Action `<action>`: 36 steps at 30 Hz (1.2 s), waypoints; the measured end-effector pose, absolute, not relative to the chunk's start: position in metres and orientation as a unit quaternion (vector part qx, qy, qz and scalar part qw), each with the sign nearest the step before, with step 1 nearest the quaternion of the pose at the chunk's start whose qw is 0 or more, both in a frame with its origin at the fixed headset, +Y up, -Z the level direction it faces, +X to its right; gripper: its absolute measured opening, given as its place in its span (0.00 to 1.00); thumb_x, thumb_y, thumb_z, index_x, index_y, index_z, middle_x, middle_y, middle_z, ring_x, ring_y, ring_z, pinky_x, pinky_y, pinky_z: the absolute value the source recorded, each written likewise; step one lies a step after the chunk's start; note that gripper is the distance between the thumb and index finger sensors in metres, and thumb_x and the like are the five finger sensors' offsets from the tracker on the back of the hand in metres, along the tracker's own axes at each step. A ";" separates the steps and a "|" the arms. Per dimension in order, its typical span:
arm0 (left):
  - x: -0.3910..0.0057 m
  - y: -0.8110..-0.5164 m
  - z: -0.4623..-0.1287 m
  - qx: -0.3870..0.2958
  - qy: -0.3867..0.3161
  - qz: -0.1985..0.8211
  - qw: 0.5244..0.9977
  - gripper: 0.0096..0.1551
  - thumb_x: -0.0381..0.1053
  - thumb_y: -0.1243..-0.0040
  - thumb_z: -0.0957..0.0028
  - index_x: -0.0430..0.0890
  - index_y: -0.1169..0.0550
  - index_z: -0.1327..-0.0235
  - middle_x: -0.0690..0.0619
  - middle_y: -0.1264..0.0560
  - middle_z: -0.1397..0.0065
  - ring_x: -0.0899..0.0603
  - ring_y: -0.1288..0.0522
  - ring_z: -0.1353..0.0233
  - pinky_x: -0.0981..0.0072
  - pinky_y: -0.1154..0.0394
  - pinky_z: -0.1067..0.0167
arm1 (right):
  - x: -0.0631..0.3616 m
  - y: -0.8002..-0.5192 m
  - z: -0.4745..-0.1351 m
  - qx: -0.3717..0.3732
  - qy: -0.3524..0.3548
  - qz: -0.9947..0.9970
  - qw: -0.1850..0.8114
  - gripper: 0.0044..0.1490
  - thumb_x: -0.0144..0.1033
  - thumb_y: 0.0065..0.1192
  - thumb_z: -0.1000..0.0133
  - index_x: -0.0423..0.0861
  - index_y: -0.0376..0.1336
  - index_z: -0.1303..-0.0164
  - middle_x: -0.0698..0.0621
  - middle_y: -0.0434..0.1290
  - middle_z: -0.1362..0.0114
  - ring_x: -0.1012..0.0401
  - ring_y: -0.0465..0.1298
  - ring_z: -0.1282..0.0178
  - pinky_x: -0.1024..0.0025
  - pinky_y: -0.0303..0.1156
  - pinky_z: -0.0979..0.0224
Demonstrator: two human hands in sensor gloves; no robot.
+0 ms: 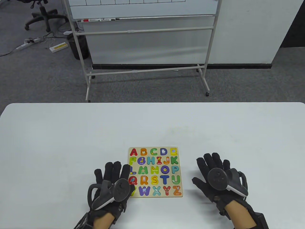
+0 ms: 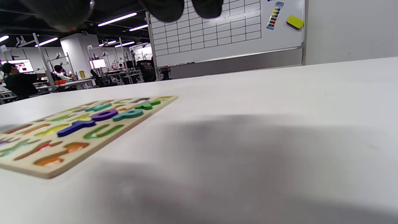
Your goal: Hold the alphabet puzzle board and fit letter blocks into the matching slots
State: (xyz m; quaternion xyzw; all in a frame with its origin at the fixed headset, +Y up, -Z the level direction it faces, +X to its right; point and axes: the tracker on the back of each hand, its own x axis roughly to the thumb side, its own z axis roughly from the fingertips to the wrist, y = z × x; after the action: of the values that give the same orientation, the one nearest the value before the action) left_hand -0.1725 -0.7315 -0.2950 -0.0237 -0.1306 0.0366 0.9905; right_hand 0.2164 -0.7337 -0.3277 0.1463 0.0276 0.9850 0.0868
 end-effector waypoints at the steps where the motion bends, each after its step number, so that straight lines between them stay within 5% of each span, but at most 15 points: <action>1: -0.172 -0.732 -0.295 -0.024 -0.131 0.038 0.990 0.49 0.64 0.49 0.42 0.44 0.49 0.15 0.32 0.55 0.14 0.21 0.58 0.17 0.16 0.64 0.35 | 0.216 -0.734 -0.327 0.147 0.028 0.985 0.083 0.56 0.72 0.43 0.43 0.51 0.40 0.11 0.42 0.40 0.08 0.42 0.35 0.10 0.32 0.34 0.22; 36: -0.174 -0.738 -0.302 -0.039 -0.134 0.062 0.988 0.48 0.64 0.49 0.42 0.43 0.49 0.15 0.32 0.55 0.14 0.21 0.59 0.17 0.16 0.65 0.35 | 0.209 -0.749 -0.326 0.155 0.043 0.986 0.052 0.56 0.72 0.43 0.43 0.52 0.38 0.11 0.42 0.38 0.08 0.42 0.34 0.10 0.32 0.35 0.21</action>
State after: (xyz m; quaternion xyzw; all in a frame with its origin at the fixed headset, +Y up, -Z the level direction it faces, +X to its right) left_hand -0.1740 -0.7383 -0.3023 -0.0386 -0.1339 0.0616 0.9883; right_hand 0.2092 -0.7490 -0.3263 0.1547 0.0431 0.9856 0.0523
